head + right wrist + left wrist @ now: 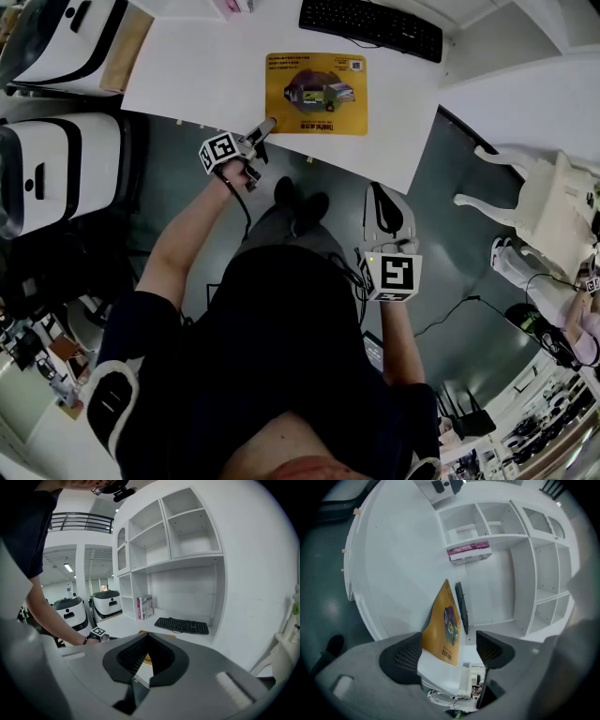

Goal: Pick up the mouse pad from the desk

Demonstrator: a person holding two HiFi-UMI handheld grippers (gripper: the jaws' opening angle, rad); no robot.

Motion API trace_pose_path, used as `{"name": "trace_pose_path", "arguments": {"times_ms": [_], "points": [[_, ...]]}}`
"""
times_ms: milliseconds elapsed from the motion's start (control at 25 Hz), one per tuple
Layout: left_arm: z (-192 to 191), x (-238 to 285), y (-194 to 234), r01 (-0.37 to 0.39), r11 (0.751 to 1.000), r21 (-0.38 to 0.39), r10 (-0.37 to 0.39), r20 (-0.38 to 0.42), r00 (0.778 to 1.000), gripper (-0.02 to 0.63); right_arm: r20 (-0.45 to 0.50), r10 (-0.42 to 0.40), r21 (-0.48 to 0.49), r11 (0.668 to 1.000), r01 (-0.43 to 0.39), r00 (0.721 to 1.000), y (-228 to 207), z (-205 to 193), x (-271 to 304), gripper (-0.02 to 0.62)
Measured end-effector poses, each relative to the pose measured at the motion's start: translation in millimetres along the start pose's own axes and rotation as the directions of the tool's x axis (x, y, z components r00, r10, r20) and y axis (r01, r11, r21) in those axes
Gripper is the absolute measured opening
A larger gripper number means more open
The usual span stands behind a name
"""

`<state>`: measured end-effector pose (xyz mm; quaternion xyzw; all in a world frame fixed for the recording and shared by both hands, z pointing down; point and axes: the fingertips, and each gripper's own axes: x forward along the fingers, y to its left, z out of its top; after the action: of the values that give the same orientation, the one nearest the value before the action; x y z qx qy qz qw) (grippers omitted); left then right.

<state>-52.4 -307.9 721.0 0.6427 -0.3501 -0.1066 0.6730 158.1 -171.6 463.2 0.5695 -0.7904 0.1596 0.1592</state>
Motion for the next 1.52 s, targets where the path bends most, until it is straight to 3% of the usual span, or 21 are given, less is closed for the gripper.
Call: {"name": "trace_pose_path", "arguments": {"times_ms": [640,760,920,1080,1240,1360,1520], "points": [[11.1,56.2,-16.9,-0.006,0.998,0.058,0.009,-0.046,0.999,0.360,-0.012,-0.009,0.020,1.000,0.009,1.000,-9.3,-3.5,4.2,0.000],[16.2,65.4,-14.1,-0.033,0.998,0.059,0.035,-0.033,0.999,0.277,-0.017,-0.011,0.022,1.000,0.012,1.000,-11.9,-4.4,5.6,0.000],[17.9,75.1,-11.3,-0.065,0.996,0.064,0.068,-0.044,0.997,0.228,-0.019,-0.021,0.027,0.999,0.021,1.000,-16.6,-4.2,6.9,0.000],[17.0,74.5,-1.3,-0.129,0.988,0.086,0.133,-0.047,0.990,0.082,-0.022,-0.024,0.032,0.999,0.025,0.999,-19.4,-3.9,8.6,0.000],[16.2,74.3,0.1,-0.132,0.983,0.125,0.140,-0.052,0.989,0.024,-0.023,-0.024,0.032,0.999,0.024,0.999,-20.5,-2.5,11.5,0.000],[15.3,75.0,-1.1,-0.136,0.977,0.162,0.148,-0.062,0.987,0.018,-0.022,-0.022,0.030,0.999,0.022,1.000,-20.8,-1.4,13.7,0.000],[16.1,72.7,-10.0,-0.100,0.983,0.154,0.110,-0.060,0.992,0.017,-0.015,-0.016,0.025,1.000,0.016,1.000,-18.8,2.0,13.3,0.000]]}}
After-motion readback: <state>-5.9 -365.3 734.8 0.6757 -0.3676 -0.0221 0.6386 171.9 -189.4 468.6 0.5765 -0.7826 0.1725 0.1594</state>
